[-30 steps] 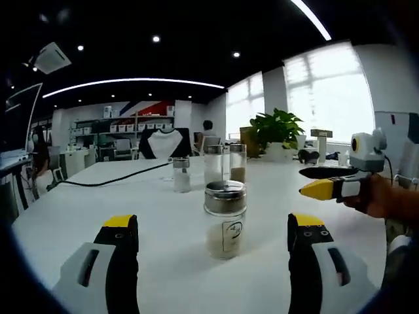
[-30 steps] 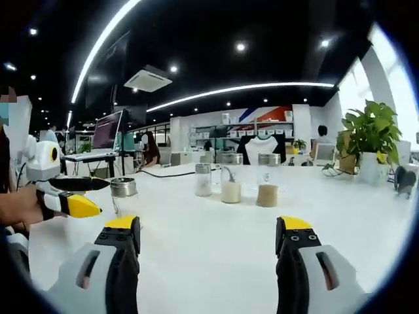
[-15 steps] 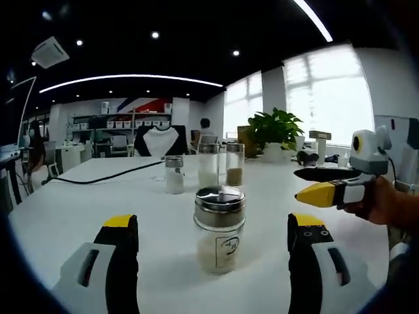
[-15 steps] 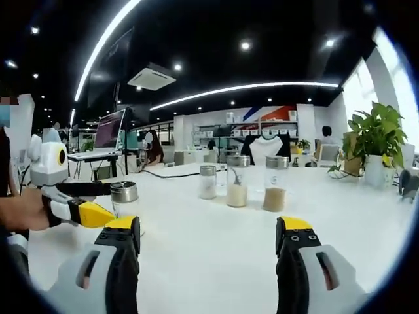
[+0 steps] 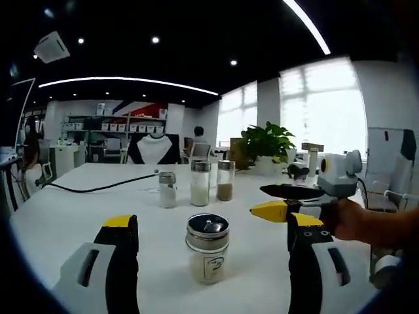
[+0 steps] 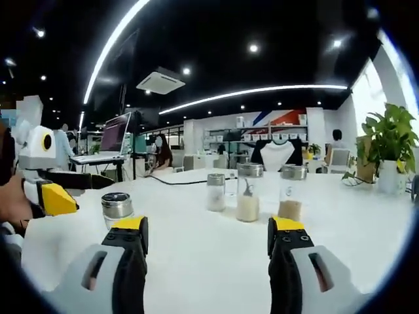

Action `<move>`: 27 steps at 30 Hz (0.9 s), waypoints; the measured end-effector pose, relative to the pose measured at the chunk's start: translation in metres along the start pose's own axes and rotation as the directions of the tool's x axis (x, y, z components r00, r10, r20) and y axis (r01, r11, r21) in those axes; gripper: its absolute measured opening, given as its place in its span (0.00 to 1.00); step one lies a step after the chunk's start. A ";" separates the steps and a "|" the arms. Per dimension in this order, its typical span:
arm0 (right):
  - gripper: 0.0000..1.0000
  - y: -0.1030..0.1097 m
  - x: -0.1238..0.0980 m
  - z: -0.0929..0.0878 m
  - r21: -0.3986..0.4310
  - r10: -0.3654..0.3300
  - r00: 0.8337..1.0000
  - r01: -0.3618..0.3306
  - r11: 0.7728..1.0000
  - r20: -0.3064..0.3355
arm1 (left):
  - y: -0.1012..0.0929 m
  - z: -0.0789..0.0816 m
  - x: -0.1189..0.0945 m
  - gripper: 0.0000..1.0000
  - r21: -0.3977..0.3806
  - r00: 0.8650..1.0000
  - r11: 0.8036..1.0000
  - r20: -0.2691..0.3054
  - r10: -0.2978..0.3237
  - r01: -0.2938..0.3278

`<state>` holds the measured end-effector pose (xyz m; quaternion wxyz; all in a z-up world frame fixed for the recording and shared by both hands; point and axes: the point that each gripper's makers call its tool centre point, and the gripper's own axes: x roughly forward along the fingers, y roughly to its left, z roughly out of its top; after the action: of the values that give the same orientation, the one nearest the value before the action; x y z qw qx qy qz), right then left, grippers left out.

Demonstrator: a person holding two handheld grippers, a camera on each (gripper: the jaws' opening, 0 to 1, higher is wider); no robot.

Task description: Rotate the seasoning bottle until the label or dispensing opening points toward the visible target arrow and the bottle remains upright within the marked orientation range

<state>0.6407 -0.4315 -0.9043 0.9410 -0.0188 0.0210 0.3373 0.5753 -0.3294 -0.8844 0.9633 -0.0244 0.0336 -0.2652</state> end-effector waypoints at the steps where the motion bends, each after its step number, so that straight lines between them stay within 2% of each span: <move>1: 0.75 0.001 0.004 0.001 -0.004 0.008 1.000 -0.008 1.000 0.002 | 0.001 0.000 0.000 1.00 0.008 1.000 1.000 -0.001 -0.001 0.001; 3: 0.73 0.003 0.018 0.002 -0.020 0.030 1.000 -0.030 0.999 0.002 | 0.004 -0.003 0.001 1.00 0.033 1.000 0.999 -0.021 0.015 -0.014; 4: 0.70 0.005 0.023 0.002 -0.034 0.039 0.999 -0.039 0.999 0.000 | 0.007 -0.006 0.001 1.00 0.089 0.999 0.996 -0.040 0.030 -0.027; 5: 0.69 0.007 0.033 0.001 -0.066 0.053 0.999 -0.053 0.996 -0.009 | 0.007 -0.008 0.003 1.00 0.111 0.998 0.993 -0.048 0.034 -0.029; 9: 0.68 0.011 0.061 0.000 -0.066 0.086 0.996 -0.088 0.994 -0.027 | 0.002 -0.008 0.005 1.00 0.057 0.999 0.998 -0.031 0.011 -0.009; 12: 0.64 0.010 0.078 -0.001 -0.072 0.084 0.996 -0.087 0.994 -0.039 | 0.001 -0.012 0.007 1.00 0.056 0.999 0.998 -0.049 0.004 -0.001; 19: 0.55 0.007 0.105 0.005 -0.060 0.079 0.997 -0.081 0.995 -0.027 | 0.003 -0.012 0.008 1.00 0.039 0.999 0.999 -0.051 -0.001 0.003; 22: 0.55 0.006 0.115 0.005 -0.056 0.076 0.997 -0.078 0.995 -0.030 | 0.005 -0.012 0.008 1.00 0.027 0.999 1.000 -0.050 0.000 0.001; 27: 0.47 0.001 0.133 0.007 -0.075 0.049 0.998 -0.051 0.996 -0.029 | 0.007 -0.015 0.007 1.00 0.068 0.997 0.997 -0.079 0.025 -0.020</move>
<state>0.7423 -0.3460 -0.9043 0.9305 -0.0583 0.0213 0.3610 0.5836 -0.3273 -0.9005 0.9644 0.0190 0.0634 -0.2560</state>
